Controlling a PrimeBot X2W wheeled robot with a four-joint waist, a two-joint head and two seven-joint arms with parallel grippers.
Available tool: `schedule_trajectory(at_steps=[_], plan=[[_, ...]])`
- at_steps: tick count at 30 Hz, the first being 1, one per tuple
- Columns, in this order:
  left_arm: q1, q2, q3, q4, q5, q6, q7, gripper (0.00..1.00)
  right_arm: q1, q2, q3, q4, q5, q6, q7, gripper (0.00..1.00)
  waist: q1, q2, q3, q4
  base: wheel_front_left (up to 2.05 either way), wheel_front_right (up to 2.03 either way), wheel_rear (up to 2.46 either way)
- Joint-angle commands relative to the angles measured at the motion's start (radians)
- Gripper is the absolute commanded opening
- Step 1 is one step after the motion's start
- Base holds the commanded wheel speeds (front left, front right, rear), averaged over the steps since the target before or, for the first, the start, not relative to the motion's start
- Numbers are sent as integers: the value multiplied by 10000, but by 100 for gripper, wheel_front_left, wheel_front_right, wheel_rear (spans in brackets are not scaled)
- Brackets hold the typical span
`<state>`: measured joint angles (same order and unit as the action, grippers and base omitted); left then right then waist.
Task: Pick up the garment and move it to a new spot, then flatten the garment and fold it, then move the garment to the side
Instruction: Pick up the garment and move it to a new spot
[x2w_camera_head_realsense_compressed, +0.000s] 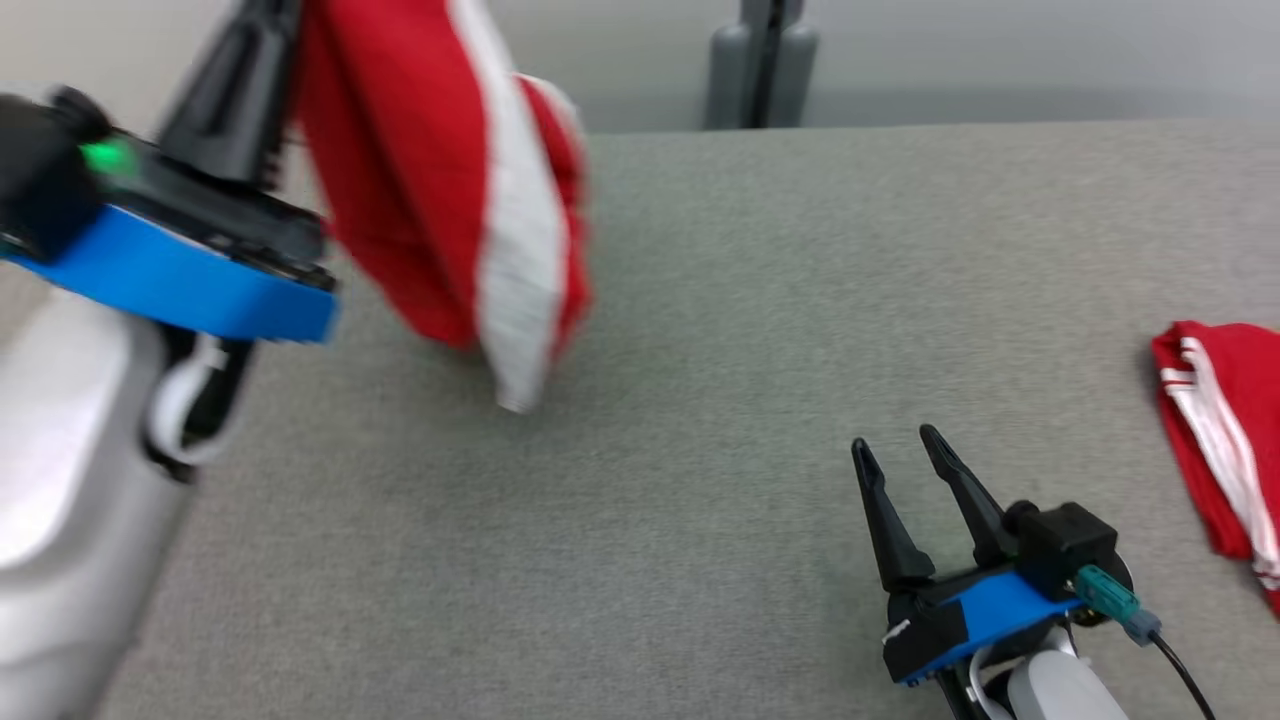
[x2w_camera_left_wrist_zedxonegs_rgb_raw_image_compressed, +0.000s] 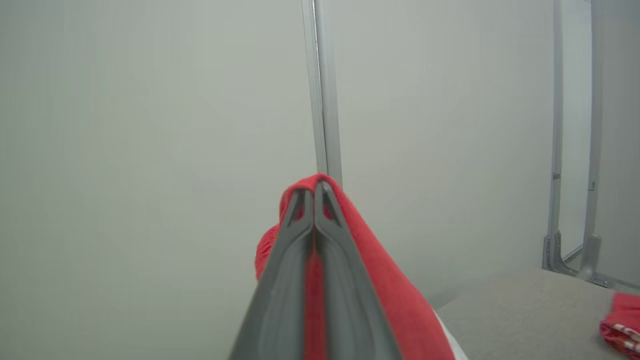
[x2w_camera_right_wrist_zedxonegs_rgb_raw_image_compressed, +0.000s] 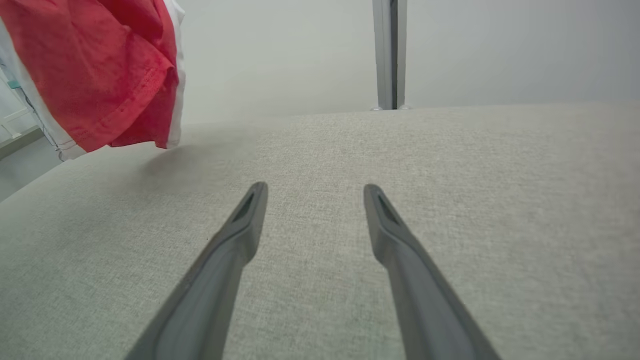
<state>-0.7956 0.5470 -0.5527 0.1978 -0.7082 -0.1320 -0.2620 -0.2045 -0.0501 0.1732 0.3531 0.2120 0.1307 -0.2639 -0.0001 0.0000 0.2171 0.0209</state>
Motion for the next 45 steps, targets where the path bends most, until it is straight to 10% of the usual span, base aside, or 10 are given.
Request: schedule_trajectory(at_steps=[1,12,13,14,32,45], plan=[[312,-379,81,-241,-15,25,-35,0,257,-28,-96,-52,11,0,-4,100,1,0,-480,-474,0,0,0],[3605,-2386,641,336,309,183,-30,0,761,-25,-472,-28,73,0,-4,100,1,0,-853,-480,0,0,0],[3977,-2457,700,604,418,157,-33,28,772,-25,-490,-10,78,0,-4,100,1,0,-896,-423,0,0,0],[4333,-2504,735,958,474,131,-31,100,795,-22,-485,10,85,0,-4,100,1,0,-936,-373,0,0,0],[7988,-3739,4405,2175,2986,-15,-32,100,1400,-28,-349,420,277,0,-3,100,1,0,-2213,65,0,0,0],[8608,-4250,4516,1768,3662,10,-32,100,1673,-26,-215,574,282,0,-3,100,1,0,-2362,72,0,0,0]])
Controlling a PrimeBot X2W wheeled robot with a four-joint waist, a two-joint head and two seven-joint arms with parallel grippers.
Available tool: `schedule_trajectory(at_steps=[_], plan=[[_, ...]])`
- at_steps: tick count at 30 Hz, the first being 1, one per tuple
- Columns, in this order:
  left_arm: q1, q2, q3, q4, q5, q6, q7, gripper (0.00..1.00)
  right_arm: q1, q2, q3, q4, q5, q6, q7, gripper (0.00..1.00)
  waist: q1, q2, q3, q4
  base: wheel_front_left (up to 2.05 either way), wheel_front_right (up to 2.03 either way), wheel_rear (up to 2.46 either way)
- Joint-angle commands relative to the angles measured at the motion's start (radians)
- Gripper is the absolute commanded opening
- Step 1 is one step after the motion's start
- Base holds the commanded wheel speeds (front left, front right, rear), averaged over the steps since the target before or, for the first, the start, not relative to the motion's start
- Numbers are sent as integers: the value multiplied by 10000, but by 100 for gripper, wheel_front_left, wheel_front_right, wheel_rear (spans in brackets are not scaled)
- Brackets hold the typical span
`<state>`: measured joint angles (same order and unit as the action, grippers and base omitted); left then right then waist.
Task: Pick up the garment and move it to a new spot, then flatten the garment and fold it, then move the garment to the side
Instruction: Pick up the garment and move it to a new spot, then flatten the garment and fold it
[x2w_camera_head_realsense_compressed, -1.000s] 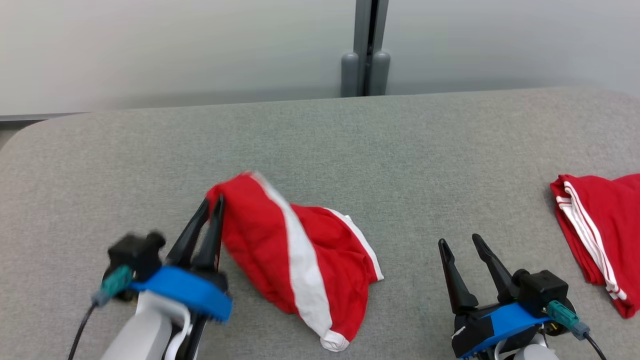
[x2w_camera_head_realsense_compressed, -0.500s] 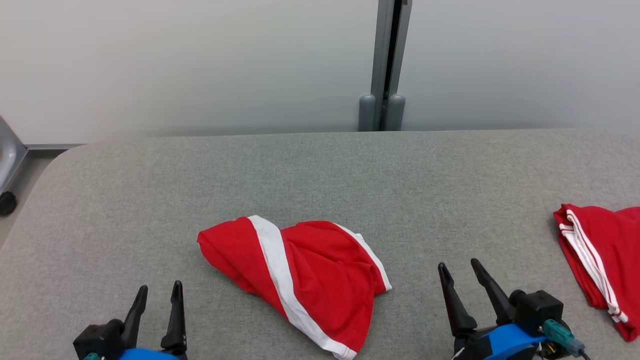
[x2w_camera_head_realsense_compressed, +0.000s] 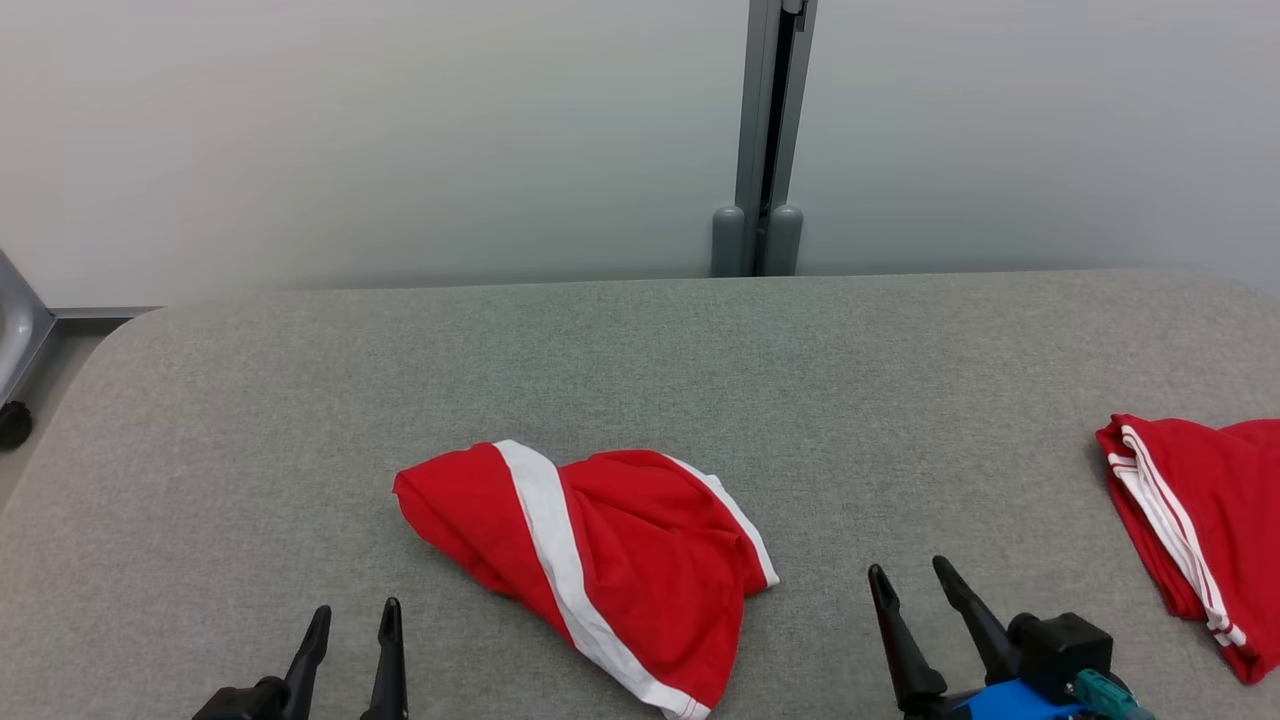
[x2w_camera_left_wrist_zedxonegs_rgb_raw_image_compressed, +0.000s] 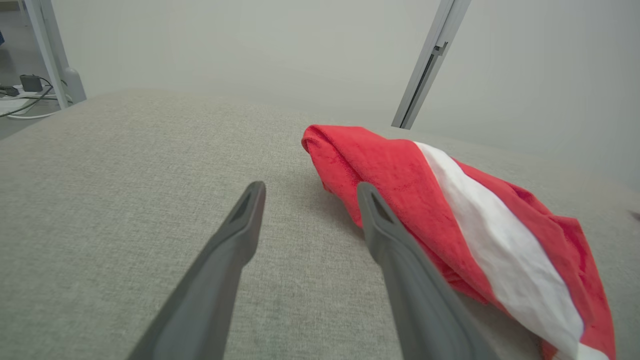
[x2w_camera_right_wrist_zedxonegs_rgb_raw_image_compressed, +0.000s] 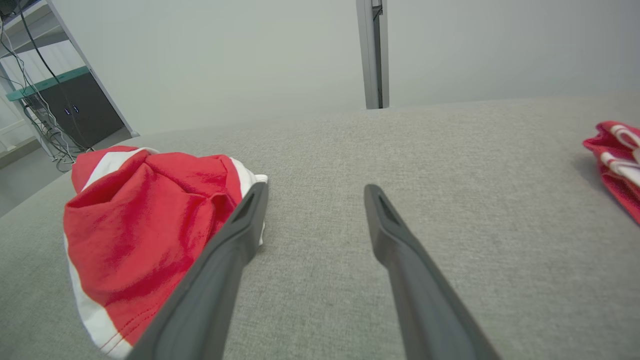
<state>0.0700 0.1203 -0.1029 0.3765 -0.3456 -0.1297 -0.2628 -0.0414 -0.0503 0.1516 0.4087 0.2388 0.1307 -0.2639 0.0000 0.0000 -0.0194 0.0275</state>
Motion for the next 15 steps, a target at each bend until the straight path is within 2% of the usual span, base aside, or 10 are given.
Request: schedule_trajectory(at_steps=[1,7,12,15], plan=[[-94,33,-22,10,25,-13,-24,100,43,-25,94,75,24,0,-3,100,0,0,11,37,0,0,0],[-268,36,-368,199,-47,-14,-24,100,-36,-21,1542,826,462,0,-2,100,0,0,79,533,0,0,0],[-145,144,-548,339,-129,-13,-23,100,-345,-26,3189,1870,1442,-1,-3,100,0,0,126,1031,0,0,0],[-29,224,-536,411,-136,-13,-23,100,-565,-31,3750,2307,1916,0,-5,100,0,0,130,1237,0,0,0]])
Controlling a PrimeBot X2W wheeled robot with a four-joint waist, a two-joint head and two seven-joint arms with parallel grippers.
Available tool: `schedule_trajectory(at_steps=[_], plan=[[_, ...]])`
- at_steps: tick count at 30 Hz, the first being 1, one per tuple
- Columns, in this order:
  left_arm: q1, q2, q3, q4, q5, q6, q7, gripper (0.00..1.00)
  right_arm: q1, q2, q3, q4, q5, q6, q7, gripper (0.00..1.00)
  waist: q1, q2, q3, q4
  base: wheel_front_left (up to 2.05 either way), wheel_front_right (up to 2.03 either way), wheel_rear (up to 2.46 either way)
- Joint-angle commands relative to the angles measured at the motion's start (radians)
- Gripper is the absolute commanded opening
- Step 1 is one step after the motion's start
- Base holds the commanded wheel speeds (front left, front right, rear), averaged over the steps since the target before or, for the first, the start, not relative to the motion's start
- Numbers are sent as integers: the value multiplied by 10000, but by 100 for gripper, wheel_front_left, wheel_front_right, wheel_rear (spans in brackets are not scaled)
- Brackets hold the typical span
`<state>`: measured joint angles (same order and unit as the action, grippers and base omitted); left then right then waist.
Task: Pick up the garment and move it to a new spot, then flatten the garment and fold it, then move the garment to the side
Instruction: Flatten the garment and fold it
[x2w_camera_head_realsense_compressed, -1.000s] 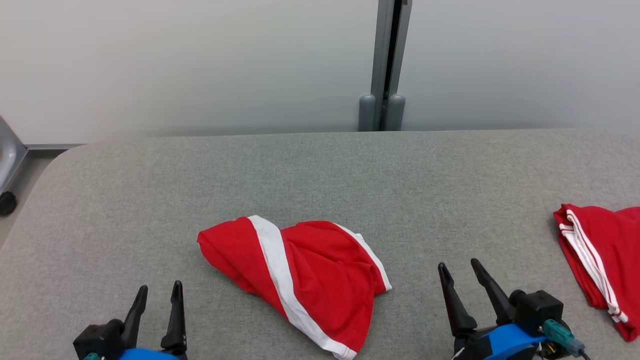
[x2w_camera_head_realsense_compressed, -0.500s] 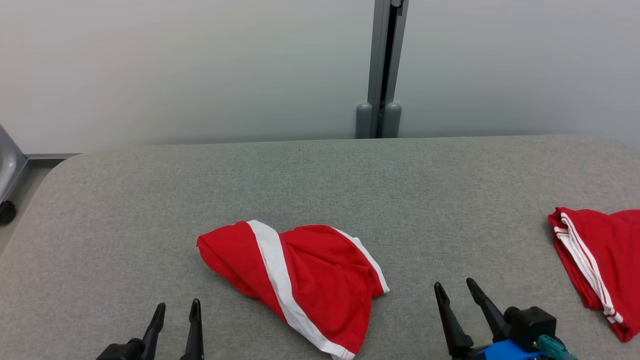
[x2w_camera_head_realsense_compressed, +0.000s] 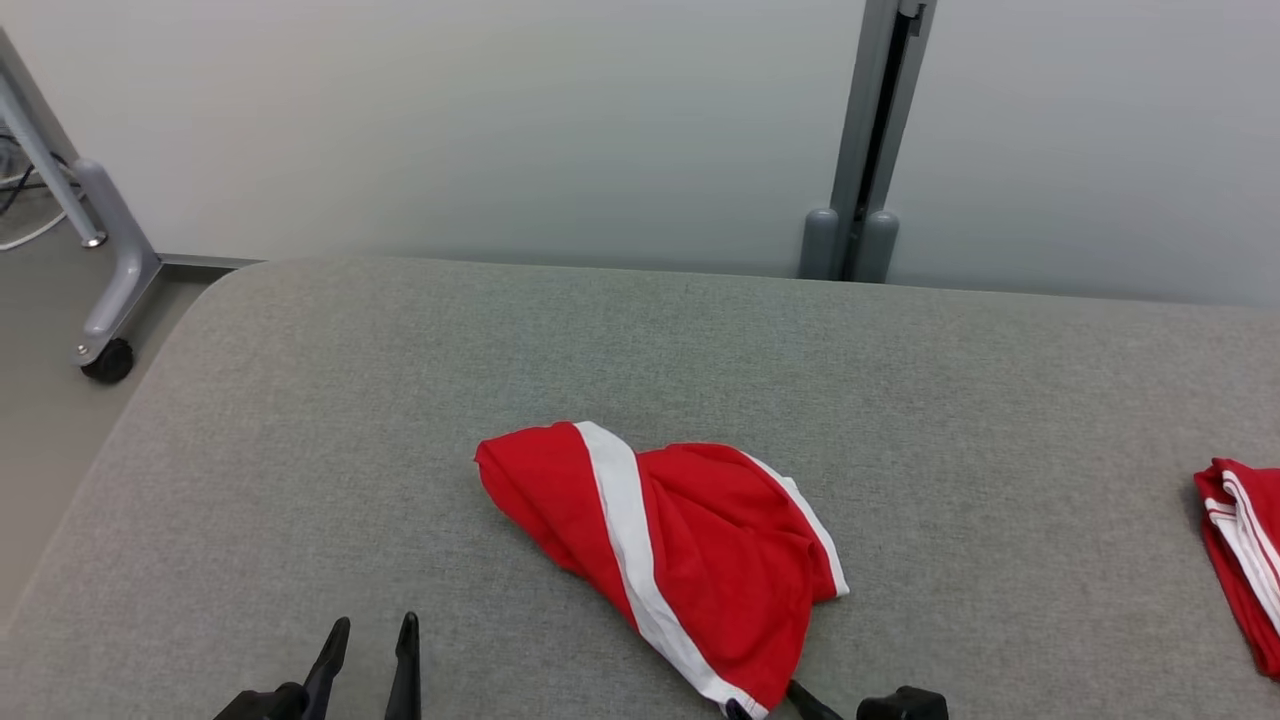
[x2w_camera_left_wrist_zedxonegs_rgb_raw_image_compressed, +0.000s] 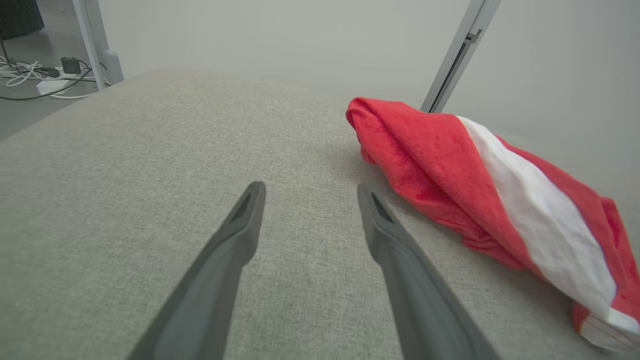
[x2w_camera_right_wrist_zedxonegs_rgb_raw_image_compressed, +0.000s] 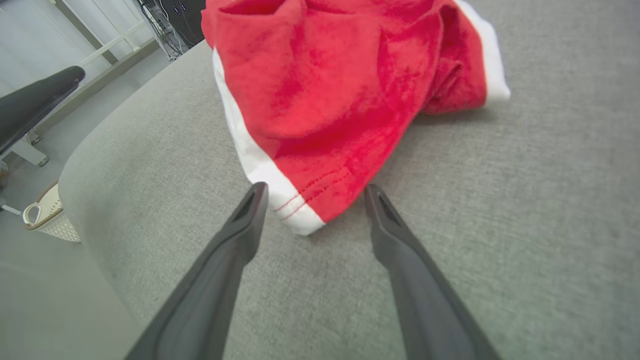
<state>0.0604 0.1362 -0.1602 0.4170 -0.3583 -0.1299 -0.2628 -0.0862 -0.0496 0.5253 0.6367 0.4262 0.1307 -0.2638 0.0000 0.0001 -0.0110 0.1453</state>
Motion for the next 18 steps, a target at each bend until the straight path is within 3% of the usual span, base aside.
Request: schedule_trajectory(at_steps=[1,6,7,8,9,14,18], plan=[[93,77,41,9,-14,-11,-24,100,-181,-38,111,140,156,0,-5,100,0,-1,49,119,0,0,0],[40,114,79,20,-57,-13,-24,100,-435,-37,212,520,348,0,-5,100,0,-1,97,327,0,0,0],[12,113,88,16,-67,-13,-24,100,-472,-37,206,574,376,0,-5,51,0,-1,107,352,0,0,0],[-16,112,83,13,-67,-12,-24,100,-517,-37,224,661,377,0,-5,31,0,-1,120,375,0,0,0],[-44,111,80,3,-72,-12,-24,100,-561,-37,212,709,386,0,-5,0,0,-1,134,389,0,0,0],[-11,53,130,-68,-88,-12,-25,100,-693,-38,-379,792,115,0,-5,0,0,-1,97,269,0,0,0],[104,-20,234,-53,-75,-12,-25,100,-522,-44,-1749,683,-802,0,-5,0,0,-1,11,9,0,0,0]])
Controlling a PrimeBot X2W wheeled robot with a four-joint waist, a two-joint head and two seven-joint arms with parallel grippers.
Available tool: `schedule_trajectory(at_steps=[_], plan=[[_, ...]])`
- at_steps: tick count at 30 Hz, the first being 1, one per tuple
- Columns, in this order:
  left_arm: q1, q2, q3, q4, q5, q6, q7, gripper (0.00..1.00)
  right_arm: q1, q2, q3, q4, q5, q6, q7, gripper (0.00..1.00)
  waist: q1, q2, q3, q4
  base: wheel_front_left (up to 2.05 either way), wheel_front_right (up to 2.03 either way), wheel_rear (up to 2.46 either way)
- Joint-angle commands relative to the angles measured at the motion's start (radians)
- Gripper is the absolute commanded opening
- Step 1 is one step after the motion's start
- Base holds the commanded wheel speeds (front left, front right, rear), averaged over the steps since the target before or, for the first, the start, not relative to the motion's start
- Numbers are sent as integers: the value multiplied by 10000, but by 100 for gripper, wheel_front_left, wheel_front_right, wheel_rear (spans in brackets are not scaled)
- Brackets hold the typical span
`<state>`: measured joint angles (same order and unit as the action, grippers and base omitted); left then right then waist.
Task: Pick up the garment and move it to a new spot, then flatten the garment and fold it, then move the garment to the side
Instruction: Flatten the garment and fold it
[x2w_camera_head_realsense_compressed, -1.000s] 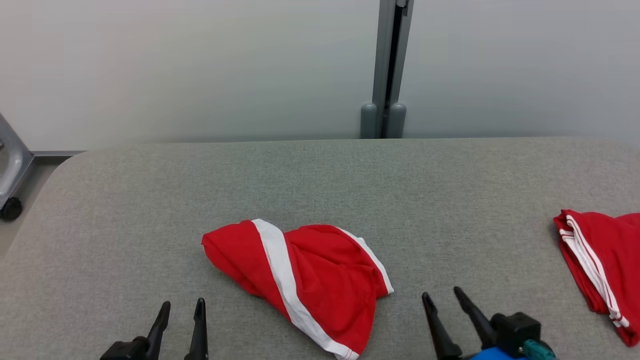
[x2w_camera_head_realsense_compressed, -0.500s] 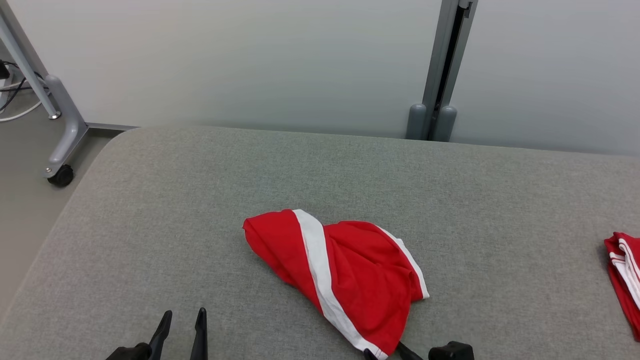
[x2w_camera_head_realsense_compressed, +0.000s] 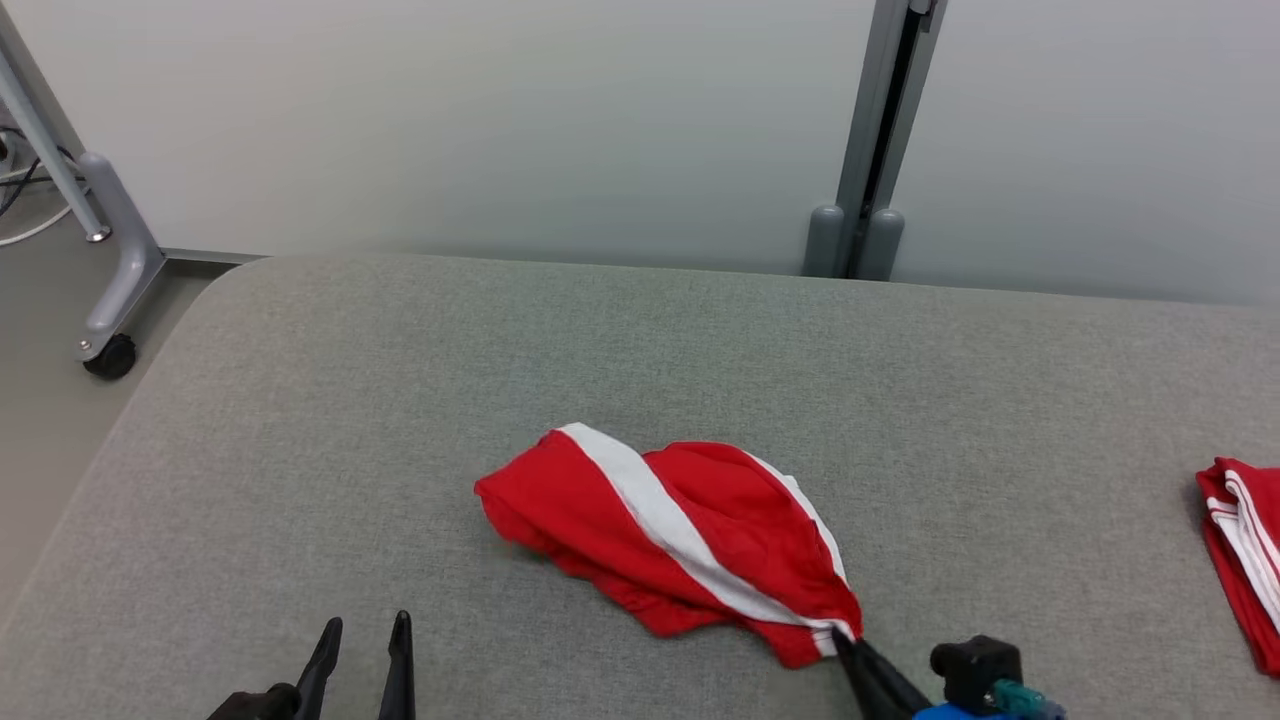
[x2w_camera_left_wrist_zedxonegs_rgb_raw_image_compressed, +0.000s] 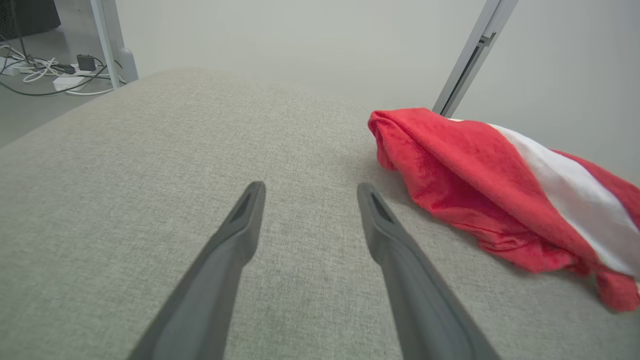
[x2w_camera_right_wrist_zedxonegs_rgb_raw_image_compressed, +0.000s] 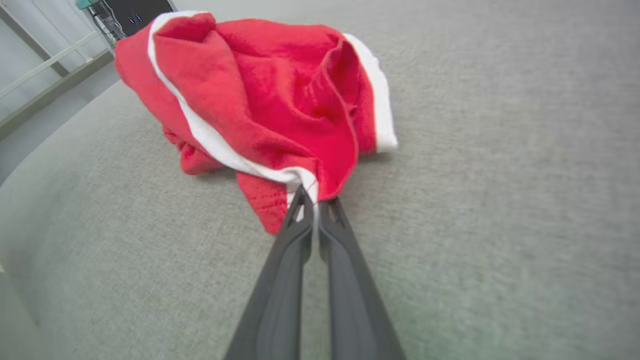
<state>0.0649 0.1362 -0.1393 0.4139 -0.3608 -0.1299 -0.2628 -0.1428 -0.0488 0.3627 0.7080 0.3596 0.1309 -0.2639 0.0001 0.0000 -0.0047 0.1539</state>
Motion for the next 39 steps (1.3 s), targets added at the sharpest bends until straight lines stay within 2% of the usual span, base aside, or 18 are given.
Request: schedule_trajectory(at_steps=[1,7,11,12,13,20,23,29,39], plan=[[59,-31,37,-33,-49,-12,-25,100,79,-51,-599,-83,-483,-3,-3,0,-1,0,-64,-146,0,0,0],[-10,-121,-124,-80,8,-12,-25,100,150,-447,-3147,-739,-2341,-3,-3,0,-1,0,-102,-471,0,0,0],[-74,-127,-179,-70,-11,-12,-25,100,5,-466,-3893,-907,-2942,-2,-3,0,-1,0,-91,-555,0,0,0],[-92,-124,-213,-58,-37,-12,-25,100,-29,-436,-4024,-813,-3110,-2,5,24,-1,0,-89,-574,0,0,0],[-107,-123,-236,-48,-47,-12,-25,100,-75,-392,-4074,-720,-3213,-2,58,100,-1,0,-89,-591,0,0,0],[-108,-120,-292,-7,-81,-12,-25,100,67,-111,-4371,-703,-3730,-3,-8,100,-1,0,-95,-685,0,0,0],[-101,-93,-188,-60,-68,-12,-25,100,202,-45,-4669,-1704,-3869,-3,-17,100,-1,0,-66,-769,0,0,0],[-125,-100,-146,-175,8,-12,-25,100,961,-41,-4020,-3490,-2936,-3,-12,100,-1,0,-28,-957,0,0,0],[-63,-170,-194,-227,88,-12,-25,100,1473,-35,-3555,-3521,-2403,-3,-16,100,-1,0,-100,-1111,0,0,0]])
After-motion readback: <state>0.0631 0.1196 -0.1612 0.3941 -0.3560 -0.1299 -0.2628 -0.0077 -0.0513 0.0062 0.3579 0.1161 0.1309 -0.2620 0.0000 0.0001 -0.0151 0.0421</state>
